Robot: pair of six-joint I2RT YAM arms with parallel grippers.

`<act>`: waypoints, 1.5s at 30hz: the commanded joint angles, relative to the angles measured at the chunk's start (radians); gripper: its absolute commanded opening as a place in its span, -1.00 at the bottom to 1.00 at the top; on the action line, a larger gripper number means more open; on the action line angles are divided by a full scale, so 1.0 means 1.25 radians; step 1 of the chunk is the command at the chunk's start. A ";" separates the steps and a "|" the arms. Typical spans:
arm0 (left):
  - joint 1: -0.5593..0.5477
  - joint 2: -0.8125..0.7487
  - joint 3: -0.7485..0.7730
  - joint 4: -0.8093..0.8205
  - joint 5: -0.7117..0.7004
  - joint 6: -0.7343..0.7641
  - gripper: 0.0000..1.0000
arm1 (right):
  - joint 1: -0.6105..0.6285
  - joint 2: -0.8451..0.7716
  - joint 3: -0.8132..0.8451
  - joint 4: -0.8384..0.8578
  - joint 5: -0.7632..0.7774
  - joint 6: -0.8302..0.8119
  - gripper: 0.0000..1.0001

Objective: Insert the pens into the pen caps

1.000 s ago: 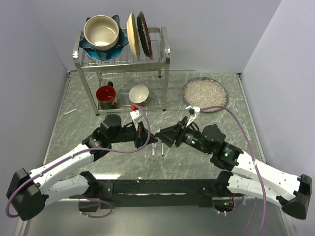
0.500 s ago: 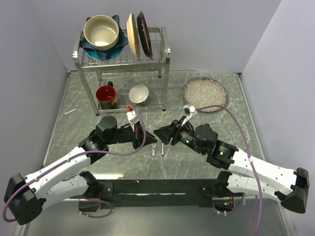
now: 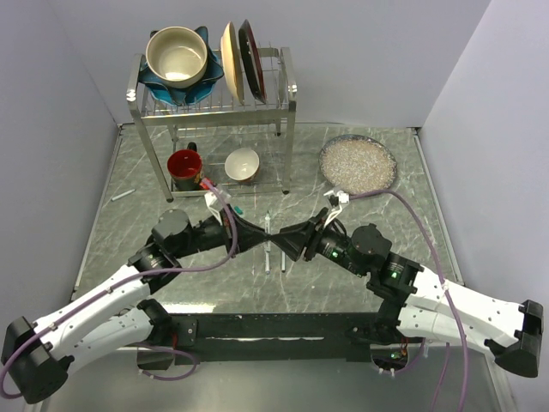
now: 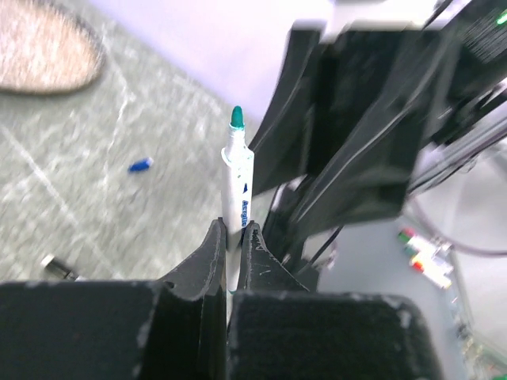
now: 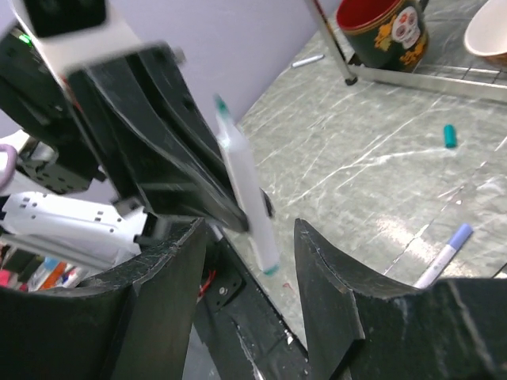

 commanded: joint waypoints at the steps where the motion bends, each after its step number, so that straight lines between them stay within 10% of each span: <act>1: -0.002 -0.033 -0.019 0.153 -0.031 -0.102 -0.98 | 0.009 0.015 0.002 0.074 -0.064 -0.028 0.11; 22: -0.002 -0.038 -0.029 0.162 0.011 -0.150 -0.98 | 0.036 0.097 0.075 0.076 -0.073 -0.045 -0.20; 27: -0.002 -0.048 -0.013 0.120 -0.002 -0.121 -0.95 | 0.038 0.106 0.075 0.070 -0.072 -0.049 -1.00; 32: -0.002 -0.043 0.059 -0.052 -0.164 -0.052 0.01 | 0.038 0.096 0.061 0.069 -0.057 -0.037 -1.00; 40: -0.002 0.024 0.242 -0.339 -0.303 0.305 0.73 | 0.038 0.011 0.010 -0.033 0.155 0.000 -1.00; 45: -0.002 0.107 0.304 -0.481 -0.402 0.592 0.73 | 0.038 -0.114 -0.038 -0.069 0.226 0.006 -1.00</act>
